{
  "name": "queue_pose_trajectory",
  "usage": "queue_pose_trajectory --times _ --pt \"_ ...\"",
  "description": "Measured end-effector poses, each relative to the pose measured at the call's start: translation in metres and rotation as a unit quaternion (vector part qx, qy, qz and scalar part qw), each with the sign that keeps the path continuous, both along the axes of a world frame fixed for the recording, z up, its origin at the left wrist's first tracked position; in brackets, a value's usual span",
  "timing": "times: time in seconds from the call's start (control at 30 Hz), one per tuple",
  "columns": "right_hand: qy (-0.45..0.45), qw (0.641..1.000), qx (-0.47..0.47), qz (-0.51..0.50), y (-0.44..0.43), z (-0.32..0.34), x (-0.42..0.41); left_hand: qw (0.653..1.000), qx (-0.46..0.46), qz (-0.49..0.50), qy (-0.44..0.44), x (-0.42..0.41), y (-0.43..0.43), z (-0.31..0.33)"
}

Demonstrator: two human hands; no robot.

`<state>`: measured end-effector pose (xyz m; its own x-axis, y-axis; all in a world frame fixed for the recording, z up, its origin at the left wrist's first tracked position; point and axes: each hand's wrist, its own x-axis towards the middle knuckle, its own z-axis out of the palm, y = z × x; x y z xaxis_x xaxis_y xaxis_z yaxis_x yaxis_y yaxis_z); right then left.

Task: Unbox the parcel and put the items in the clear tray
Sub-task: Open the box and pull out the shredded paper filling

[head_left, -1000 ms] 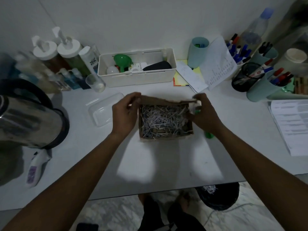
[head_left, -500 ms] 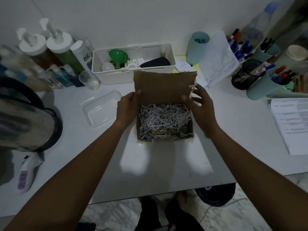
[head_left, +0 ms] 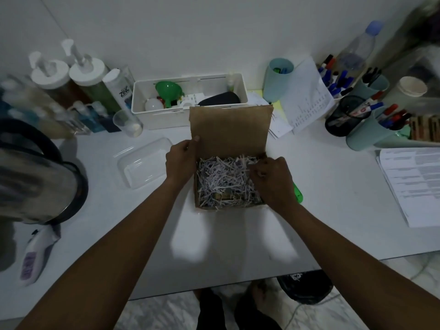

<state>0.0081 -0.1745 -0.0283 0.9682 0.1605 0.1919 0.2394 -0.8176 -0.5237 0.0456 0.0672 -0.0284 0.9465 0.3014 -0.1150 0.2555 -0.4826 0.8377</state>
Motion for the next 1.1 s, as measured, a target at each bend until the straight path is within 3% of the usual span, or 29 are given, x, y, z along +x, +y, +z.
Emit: queue_pose_trajectory --times 0.17,0.37,0.57,0.73,0.93,1.03,1.1 --pt "0.029 0.999 0.027 0.01 -0.005 0.004 0.011 0.999 -0.005 0.025 0.02 0.002 0.005 -0.006" --pt "0.027 0.989 0.09 -0.118 -0.014 0.005 0.035 0.997 0.003 0.078 0.031 0.009 0.002 -0.008" --pt "0.133 0.981 0.115 -0.083 -0.012 -0.004 0.058 0.992 0.041 0.111 0.045 0.01 0.002 -0.01" --pt "0.145 0.983 0.08 -0.079 -0.014 -0.015 0.061 0.993 0.11 0.043 0.01 0.006 -0.002 -0.011" --pt "0.166 0.98 0.087 -0.07 -0.01 -0.007 0.065 0.988 0.138 -0.053 0.033 0.005 0.004 -0.003" --pt "0.073 0.996 0.046 -0.038 -0.013 0.007 0.043 0.957 0.269 -0.093 -0.061 -0.021 0.001 0.006" --pt "0.072 0.996 0.027 0.042 -0.018 0.014 0.022 0.915 0.329 -0.184 -0.143 -0.043 0.0 0.011"
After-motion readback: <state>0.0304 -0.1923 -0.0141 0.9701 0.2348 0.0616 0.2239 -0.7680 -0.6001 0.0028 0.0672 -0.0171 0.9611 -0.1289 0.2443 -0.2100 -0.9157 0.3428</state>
